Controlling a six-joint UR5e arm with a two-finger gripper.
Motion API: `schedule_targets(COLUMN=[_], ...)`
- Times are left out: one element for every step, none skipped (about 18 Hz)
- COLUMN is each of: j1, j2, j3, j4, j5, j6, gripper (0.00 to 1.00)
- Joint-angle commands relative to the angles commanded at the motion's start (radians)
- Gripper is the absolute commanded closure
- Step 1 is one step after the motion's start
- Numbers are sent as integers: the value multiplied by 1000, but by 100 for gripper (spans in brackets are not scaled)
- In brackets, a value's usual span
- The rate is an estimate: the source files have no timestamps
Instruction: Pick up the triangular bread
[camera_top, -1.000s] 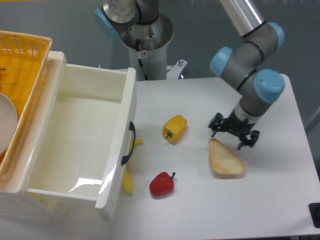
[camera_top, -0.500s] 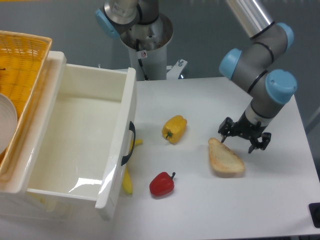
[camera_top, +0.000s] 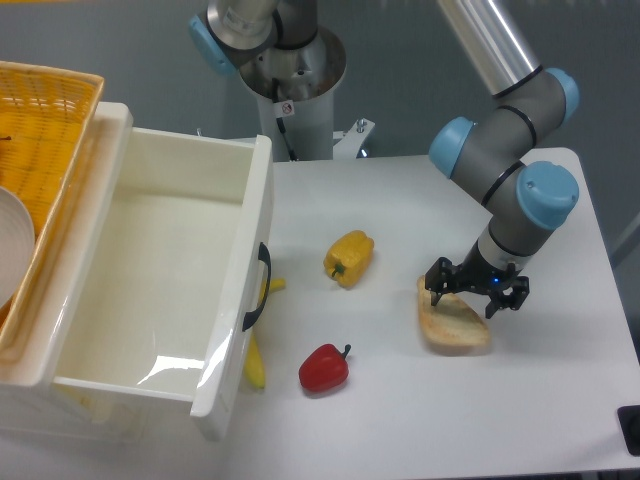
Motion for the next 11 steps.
schedule_targets(j1=[2, 2, -1, -6, -8, -9, -9, -9, -11, -11, -11], j2=[-2, -8, -11, -11, -14, -17, -18, -20, -25, -28, -32], j3=[0, -2, 0, -2, -2, -2, -2, -2, 0, 2, 5], j4=[0, 2, 3, 9, 15, 17, 18, 18, 18, 18, 18], j5=[-2, -2, 0, 0, 0, -2, -2, -2, -2, -2, -2], j6=[-17, -32, -47, -67, -87, -95, -98, -98, -98, -98, -98], gripper=[0, 0, 3, 10, 15, 18, 22, 29, 34, 37, 45])
